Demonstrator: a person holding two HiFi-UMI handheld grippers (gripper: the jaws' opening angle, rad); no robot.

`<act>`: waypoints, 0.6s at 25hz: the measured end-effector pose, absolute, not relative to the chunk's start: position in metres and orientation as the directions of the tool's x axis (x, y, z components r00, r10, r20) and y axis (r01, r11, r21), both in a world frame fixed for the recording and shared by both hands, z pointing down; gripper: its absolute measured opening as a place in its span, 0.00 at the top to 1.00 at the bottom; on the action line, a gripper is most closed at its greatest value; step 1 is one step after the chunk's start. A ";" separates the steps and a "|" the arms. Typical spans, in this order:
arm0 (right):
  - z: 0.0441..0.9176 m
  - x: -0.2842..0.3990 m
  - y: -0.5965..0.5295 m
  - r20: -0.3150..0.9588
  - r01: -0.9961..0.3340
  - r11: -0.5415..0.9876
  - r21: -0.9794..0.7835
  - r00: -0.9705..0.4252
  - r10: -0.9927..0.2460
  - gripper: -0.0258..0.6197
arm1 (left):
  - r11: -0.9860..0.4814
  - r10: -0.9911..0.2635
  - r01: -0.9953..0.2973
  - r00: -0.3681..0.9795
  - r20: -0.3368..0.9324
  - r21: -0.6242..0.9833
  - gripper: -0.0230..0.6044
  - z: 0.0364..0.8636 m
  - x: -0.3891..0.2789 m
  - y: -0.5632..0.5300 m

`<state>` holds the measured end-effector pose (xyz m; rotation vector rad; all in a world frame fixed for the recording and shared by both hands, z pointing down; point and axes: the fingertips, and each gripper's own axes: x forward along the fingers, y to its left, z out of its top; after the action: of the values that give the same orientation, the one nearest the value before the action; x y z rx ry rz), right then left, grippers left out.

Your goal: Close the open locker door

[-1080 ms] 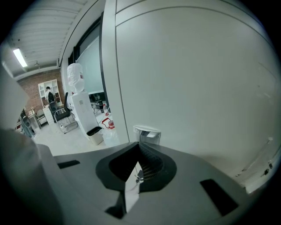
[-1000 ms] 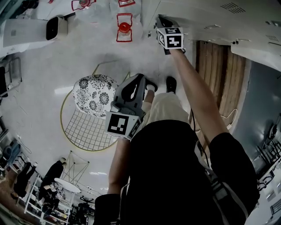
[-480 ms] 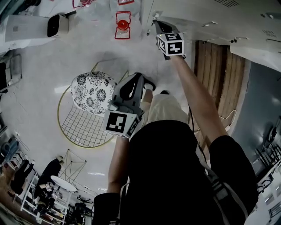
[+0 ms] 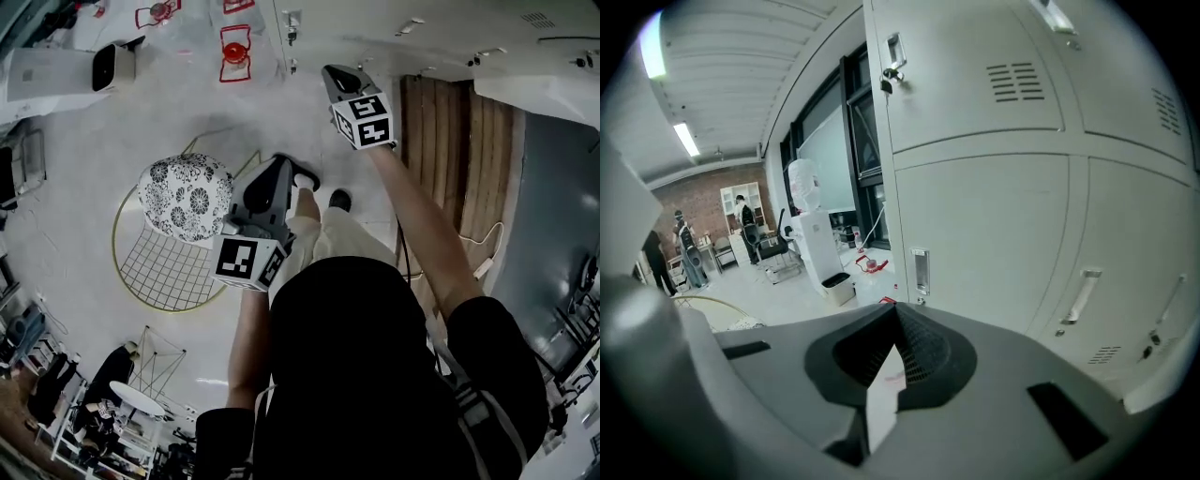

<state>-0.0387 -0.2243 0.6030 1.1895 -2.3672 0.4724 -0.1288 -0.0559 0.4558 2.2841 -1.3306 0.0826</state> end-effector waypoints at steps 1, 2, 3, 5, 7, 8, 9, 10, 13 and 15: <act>0.597 -0.031 -0.215 0.525 -0.814 0.573 -0.096 -0.530 -0.666 0.96 | -0.411 -0.800 -0.829 0.527 0.286 0.378 0.93 0.454 -0.123 -0.052; 0.591 -0.023 -0.206 0.518 -0.815 0.573 -0.090 -0.530 -0.672 0.96 | -0.418 -0.799 -0.826 0.532 0.280 0.377 0.93 0.451 -0.118 -0.047; 0.585 -0.015 -0.196 0.510 -0.816 0.572 -0.086 -0.529 -0.678 0.96 | -0.423 -0.798 -0.822 0.537 0.272 0.380 0.93 0.448 -0.112 -0.043; 0.574 0.000 -0.173 0.499 -0.815 0.574 -0.081 -0.531 -0.685 0.96 | -0.426 -0.799 -0.816 0.542 0.262 0.390 0.93 0.443 -0.098 -0.031; 0.564 0.017 -0.148 0.487 -0.816 0.573 -0.079 -0.533 -0.692 0.96 | -0.421 -0.806 -0.816 0.537 0.250 0.396 0.93 0.439 -0.084 -0.020; 0.558 0.025 -0.138 0.479 -0.817 0.571 -0.077 -0.533 -0.698 0.96 | -0.419 -0.810 -0.816 0.534 0.241 0.398 0.93 0.437 -0.077 -0.016; 0.552 0.033 -0.128 0.470 -0.819 0.568 -0.073 -0.531 -0.705 0.96 | -0.421 -0.814 -0.815 0.533 0.231 0.398 0.93 0.435 -0.071 -0.012; 0.546 0.040 -0.118 0.462 -0.821 0.566 -0.069 -0.529 -0.711 0.96 | -0.425 -0.815 -0.814 0.534 0.224 0.397 0.93 0.433 -0.065 -0.007; 0.529 0.057 -0.081 0.447 -0.822 0.565 -0.069 -0.532 -0.719 0.96 | -0.435 -0.812 -0.809 0.542 0.216 0.397 0.93 0.427 -0.048 0.013; 0.519 0.069 -0.057 0.439 -0.821 0.567 -0.069 -0.535 -0.722 0.96 | -0.443 -0.806 -0.802 0.552 0.213 0.402 0.93 0.424 -0.036 0.028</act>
<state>0.0686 -0.0571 0.5191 1.2563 -2.4409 0.3797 -0.0363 0.0276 0.4240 2.3323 -1.2991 -0.0129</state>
